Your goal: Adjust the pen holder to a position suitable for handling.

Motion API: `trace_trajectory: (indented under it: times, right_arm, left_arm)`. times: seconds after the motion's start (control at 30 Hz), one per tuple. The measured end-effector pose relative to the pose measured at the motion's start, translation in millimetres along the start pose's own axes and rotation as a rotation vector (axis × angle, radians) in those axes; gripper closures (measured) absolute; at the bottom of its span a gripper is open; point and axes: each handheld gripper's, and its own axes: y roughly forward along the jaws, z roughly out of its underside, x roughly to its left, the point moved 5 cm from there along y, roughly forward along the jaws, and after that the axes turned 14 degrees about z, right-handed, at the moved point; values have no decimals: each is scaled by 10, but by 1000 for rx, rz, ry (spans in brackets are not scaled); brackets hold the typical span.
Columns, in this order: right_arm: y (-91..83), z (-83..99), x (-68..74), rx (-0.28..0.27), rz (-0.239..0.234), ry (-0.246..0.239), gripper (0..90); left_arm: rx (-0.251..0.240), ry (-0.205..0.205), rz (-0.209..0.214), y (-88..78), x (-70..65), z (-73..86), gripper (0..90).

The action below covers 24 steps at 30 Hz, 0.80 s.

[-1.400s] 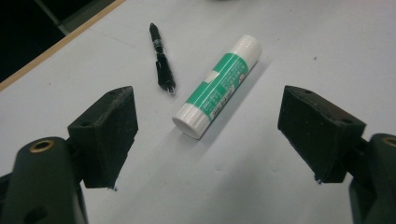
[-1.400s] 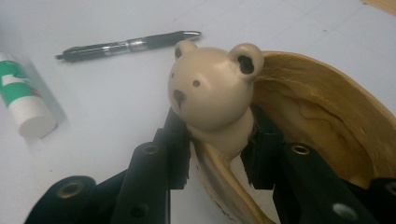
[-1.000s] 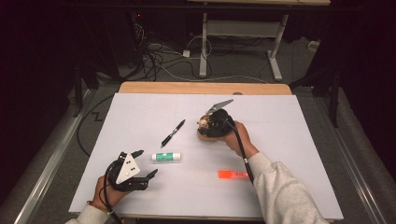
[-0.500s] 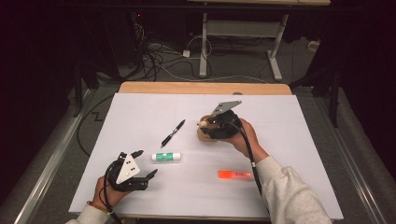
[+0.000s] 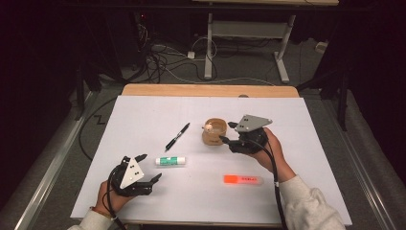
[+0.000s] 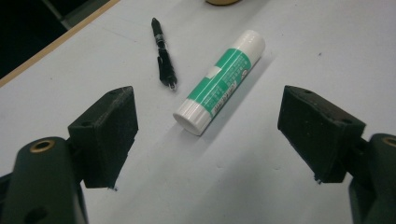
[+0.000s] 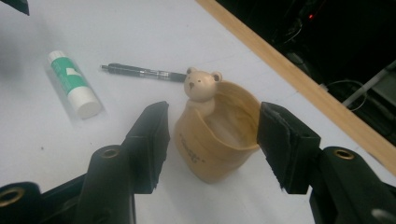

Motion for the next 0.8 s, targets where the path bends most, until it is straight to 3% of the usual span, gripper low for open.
trace_trajectory:
  times: [0.27, 0.33, 0.53, 0.8]
  right_arm:
    - [-276, 124, -38, -74, 46, 12, 382]
    - [-352, 165, -58, -84, 75, 12, 310]
    - [-522, 269, -68, -131, 89, 18, 281]
    - [-663, 453, -44, -136, 100, 20, 242]
  left_arm:
    - [1, -4, -2, 10, -6, -1, 194]
    - [1, -6, -9, 7, -3, -1, 194]
    - [2, -2, -8, 5, -11, -5, 194]
    - [17, -2, -18, 7, -7, -5, 194]
